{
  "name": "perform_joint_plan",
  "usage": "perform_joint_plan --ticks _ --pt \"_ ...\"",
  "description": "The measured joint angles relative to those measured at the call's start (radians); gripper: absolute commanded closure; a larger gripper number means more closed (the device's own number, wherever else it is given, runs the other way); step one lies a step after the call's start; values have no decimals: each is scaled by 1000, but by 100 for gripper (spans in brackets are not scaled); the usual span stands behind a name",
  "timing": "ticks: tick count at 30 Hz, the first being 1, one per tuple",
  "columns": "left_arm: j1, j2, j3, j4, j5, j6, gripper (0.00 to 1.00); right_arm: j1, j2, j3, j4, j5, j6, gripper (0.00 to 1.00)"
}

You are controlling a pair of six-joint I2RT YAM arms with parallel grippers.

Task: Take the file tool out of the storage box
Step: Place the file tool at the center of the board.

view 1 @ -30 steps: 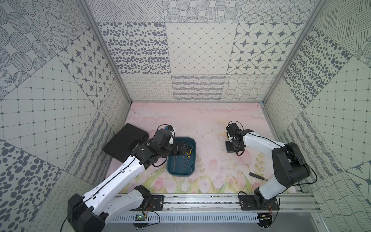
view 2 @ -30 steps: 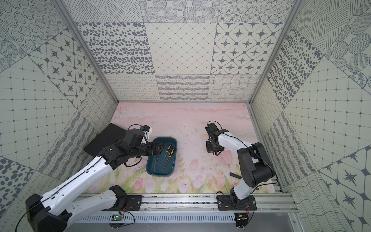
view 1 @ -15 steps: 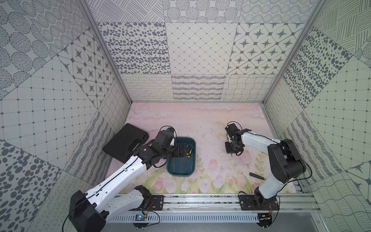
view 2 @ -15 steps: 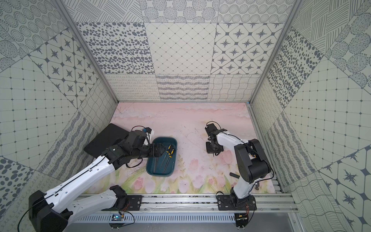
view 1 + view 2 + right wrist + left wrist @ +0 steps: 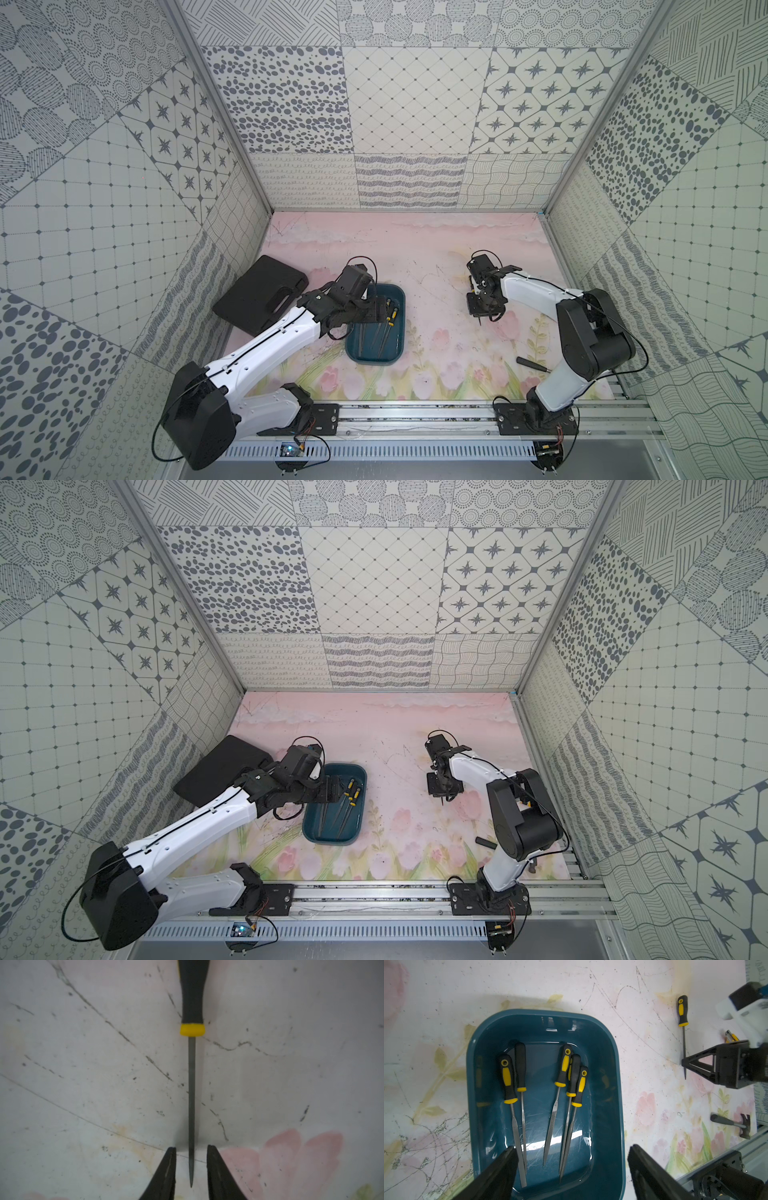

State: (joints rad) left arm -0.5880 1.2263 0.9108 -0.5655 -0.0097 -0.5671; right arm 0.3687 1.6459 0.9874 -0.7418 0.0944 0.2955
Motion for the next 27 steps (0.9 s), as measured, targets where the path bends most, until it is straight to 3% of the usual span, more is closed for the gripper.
perform_joint_plan --ticks 9,20,27 --pt "0 187 110 -3 -58 36 38 29 -253 3 -6 -94 -9 37" --pt "5 470 264 -47 -173 43 45 93 -491 -8 23 -223 -19 6" --pt "36 588 333 -72 -234 46 53 93 -511 -45 27 -233 -15 4"
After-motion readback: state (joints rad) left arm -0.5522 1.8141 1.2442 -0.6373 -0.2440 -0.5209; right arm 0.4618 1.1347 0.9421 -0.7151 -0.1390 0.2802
